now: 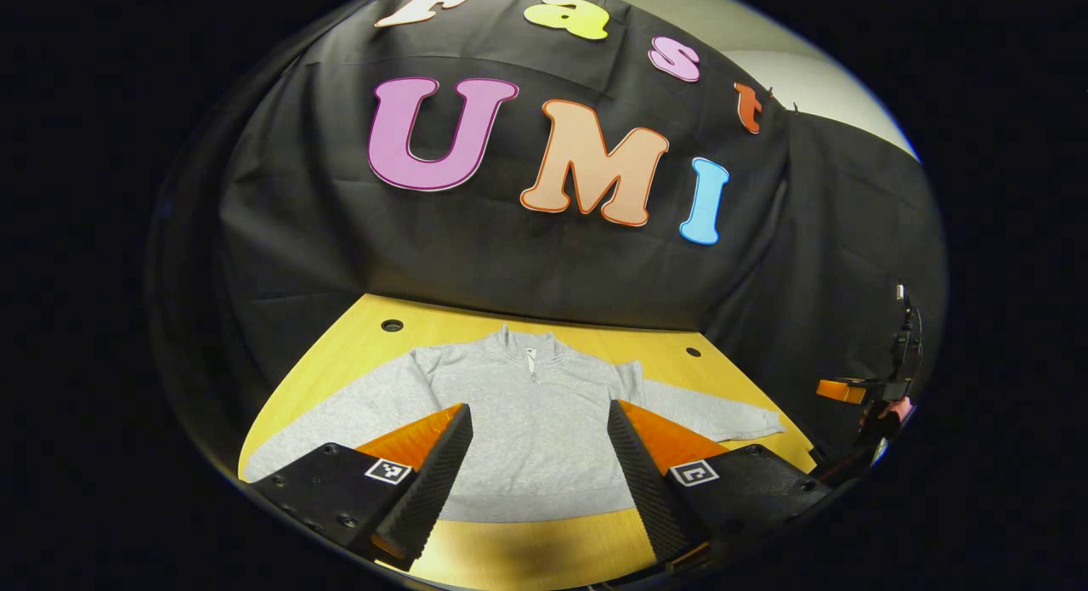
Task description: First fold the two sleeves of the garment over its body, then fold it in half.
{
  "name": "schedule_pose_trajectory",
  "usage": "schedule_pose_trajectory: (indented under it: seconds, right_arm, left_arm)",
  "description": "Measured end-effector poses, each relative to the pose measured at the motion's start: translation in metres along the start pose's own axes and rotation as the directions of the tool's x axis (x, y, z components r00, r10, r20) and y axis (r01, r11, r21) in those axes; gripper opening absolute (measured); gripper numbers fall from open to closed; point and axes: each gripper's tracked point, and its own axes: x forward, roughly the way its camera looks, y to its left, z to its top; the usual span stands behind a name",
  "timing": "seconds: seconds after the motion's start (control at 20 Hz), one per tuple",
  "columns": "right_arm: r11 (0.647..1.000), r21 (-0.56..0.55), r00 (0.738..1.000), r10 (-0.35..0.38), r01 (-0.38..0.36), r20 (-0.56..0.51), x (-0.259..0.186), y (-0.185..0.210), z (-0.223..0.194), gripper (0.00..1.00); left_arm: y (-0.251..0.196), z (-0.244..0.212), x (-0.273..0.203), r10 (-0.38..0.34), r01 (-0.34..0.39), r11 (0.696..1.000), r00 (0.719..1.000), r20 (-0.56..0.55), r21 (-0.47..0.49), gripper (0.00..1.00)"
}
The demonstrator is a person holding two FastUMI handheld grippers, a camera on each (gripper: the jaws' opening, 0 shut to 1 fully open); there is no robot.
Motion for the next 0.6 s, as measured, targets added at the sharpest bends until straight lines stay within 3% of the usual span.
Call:
schedule_pose_trajectory:
  seconds: [0.05,0.1,0.4,0.6]
  right_arm:
    - [1.0,0.0,1.0,-0.009,0.009,-0.019,0.008,-0.012,-0.004,0.97]
    - [1.0,0.002,0.999,-0.016,0.016,-0.041,0.018,-0.023,-0.009,0.94]
    - [0.998,0.031,0.98,-0.046,0.053,-0.195,0.08,-0.073,-0.051,0.97]
    - [0.999,0.007,0.954,-0.039,0.043,-0.298,0.115,-0.092,-0.086,0.97]
  left_arm:
    - [0.0,0.0,0.002,0.002,-0.002,1.0,1.0,-0.003,0.009,0.94]
    - [-0.002,0.0,0.004,0.002,-0.002,1.0,1.0,-0.005,0.017,0.94]
    - [-0.012,-0.008,0.011,-0.006,0.007,1.0,0.999,-0.033,0.021,0.94]
    - [-0.004,-0.012,0.015,0.048,-0.047,0.999,0.997,-0.058,0.025,0.94]
